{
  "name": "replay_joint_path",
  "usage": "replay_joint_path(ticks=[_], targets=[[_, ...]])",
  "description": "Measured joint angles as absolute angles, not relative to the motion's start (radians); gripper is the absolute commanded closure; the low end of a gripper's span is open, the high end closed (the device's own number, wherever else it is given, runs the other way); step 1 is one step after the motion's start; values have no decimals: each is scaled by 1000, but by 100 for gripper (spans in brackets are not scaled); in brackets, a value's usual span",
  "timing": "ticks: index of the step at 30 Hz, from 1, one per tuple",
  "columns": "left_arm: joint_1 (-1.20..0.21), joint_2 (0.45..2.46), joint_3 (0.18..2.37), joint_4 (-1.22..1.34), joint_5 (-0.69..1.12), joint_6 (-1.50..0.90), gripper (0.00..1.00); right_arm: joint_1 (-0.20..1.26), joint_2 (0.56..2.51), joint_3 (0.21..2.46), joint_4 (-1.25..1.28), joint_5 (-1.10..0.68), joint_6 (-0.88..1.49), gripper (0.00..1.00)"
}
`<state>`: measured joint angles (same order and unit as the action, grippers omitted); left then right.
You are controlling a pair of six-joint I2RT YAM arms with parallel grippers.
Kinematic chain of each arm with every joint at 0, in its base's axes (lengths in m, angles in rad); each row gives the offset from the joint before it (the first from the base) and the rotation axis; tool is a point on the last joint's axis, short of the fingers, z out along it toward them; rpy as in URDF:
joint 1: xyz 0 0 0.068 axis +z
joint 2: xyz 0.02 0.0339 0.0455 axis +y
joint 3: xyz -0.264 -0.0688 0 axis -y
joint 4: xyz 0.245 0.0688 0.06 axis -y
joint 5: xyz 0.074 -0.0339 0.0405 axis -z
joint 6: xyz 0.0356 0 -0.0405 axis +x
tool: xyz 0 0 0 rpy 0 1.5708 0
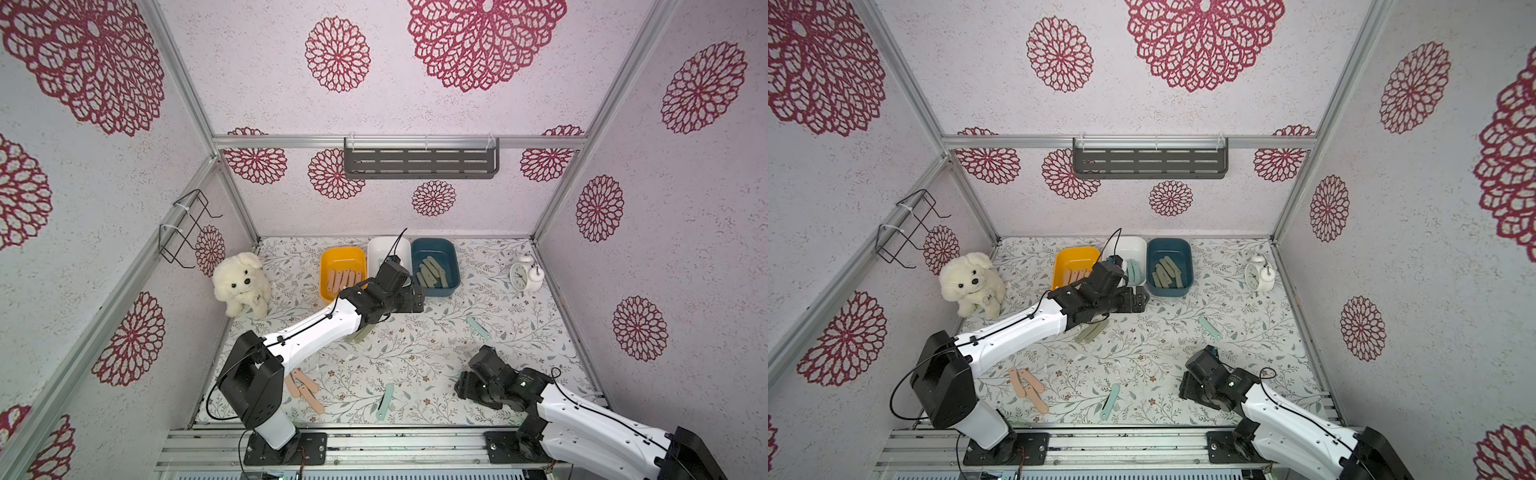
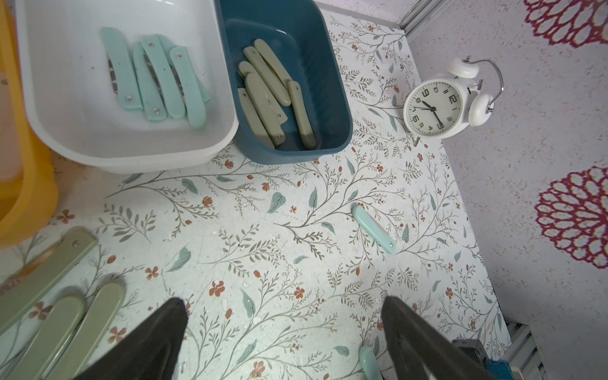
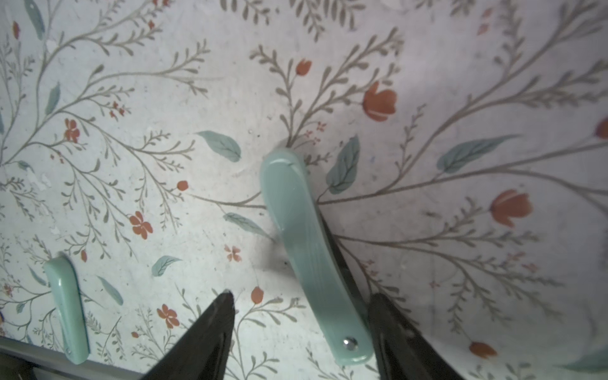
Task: Place the fruit knives into the storage box by color
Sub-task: Adjust the fruit knife at the center of the board, then pick up the fruit knife from the center of the board.
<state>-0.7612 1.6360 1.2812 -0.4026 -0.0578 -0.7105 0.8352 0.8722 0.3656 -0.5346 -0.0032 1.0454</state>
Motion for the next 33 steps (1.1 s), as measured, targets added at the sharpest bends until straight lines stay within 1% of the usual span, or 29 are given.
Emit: replay_joint_path(ticks=[5,9,12,14,18,21,24,26,29,33], targets=[[-765,1630,1251,-422,-46,-744,3,883,901,360,-447,-11,1082,37],[-784,1630,1250,-446,-30,-765,3,891,909,347,-377,-16,1096,38],[-820,1633,1257,-483,-7,-767,3,877,883,333,-371,-12,1099,39],[-853,1645,1276,-510,15,-750,2,835,829,307,-377,-12,1096,39],[-900,1692,1306,-551,78,-690,0,666,721,270,-416,-23,1046,39],[-921,1732,1322,-598,121,-616,0,516,697,273,-429,-53,967,38],[-933,1793,1394,-685,154,-525,1,340,740,295,-418,-123,868,38],[-945,1850,1483,-748,155,-466,1,218,784,309,-382,-192,808,38],[-987,1940,1617,-820,144,-402,0,94,838,327,-352,-261,741,36],[-1070,2072,1765,-892,114,-333,0,-24,867,359,-302,-352,682,38]])
